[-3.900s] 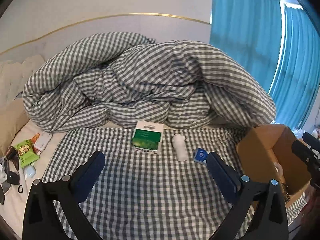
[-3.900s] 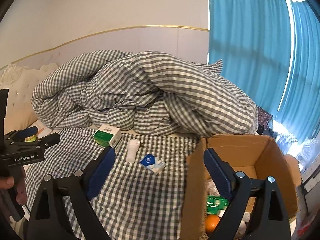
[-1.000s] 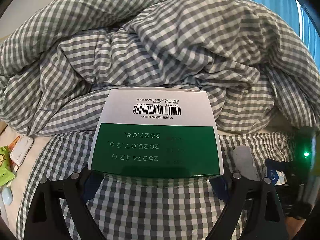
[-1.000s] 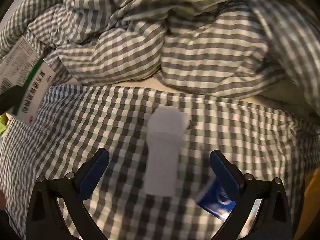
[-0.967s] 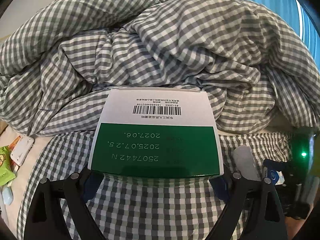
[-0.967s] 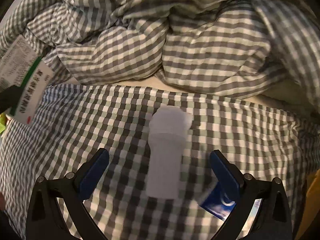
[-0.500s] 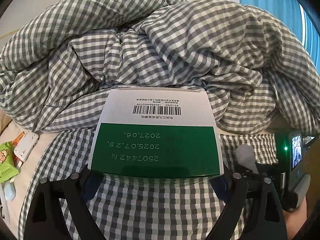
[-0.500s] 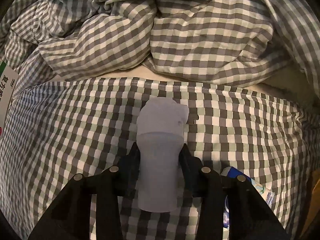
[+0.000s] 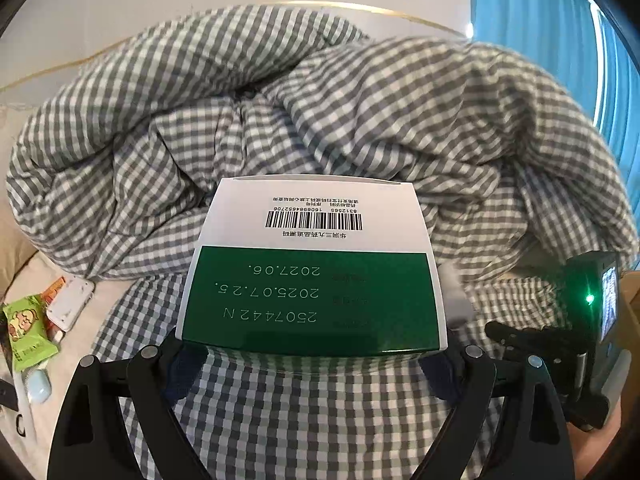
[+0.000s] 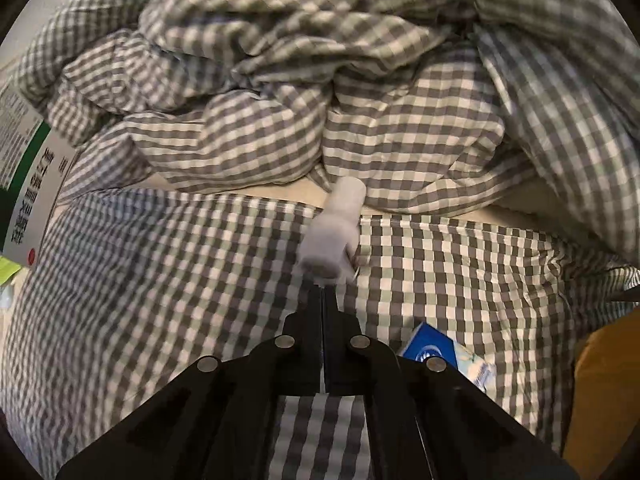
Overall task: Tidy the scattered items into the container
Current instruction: 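Hold the medicine box in the left tool while the right tool grasps the white plastic bottle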
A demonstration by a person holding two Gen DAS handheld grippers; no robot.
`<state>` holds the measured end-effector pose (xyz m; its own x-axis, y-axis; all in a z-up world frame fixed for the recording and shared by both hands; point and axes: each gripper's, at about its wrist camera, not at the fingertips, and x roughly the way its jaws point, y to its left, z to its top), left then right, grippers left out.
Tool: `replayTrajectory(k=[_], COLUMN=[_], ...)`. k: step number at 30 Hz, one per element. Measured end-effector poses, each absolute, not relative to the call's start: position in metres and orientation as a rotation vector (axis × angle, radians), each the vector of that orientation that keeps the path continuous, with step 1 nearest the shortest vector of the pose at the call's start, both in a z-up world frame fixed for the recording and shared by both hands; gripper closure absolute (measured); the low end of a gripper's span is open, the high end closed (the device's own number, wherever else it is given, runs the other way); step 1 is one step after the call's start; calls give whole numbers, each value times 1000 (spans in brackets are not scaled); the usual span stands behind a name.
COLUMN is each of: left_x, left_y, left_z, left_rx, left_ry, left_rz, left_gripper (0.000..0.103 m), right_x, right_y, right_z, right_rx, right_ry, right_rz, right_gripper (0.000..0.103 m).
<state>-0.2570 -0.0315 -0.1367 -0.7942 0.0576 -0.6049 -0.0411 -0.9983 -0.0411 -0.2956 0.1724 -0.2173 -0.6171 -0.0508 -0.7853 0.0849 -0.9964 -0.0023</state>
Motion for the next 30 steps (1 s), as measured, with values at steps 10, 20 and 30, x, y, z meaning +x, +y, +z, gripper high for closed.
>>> replayTrajectory(k=[10,20,30], left_x=[-239,-269,-286], left_y=[-32,-39,-49], left_z=[-121,-160,-183], left_rx=[-961,-1030,-1066], left_ry=[-73,-125,-149], left_rz=[2929,2905,2898], left_gripper=[10,10,10], right_x=[-280,-331,-388], right_y=[198,195,170], right_z=[-221,-242,-270], right_rx=[1342,1330,1406], right_ry=[-61,-80,67], right_rz=[-2753,-2761,-2750], right_gripper=[85,15,17])
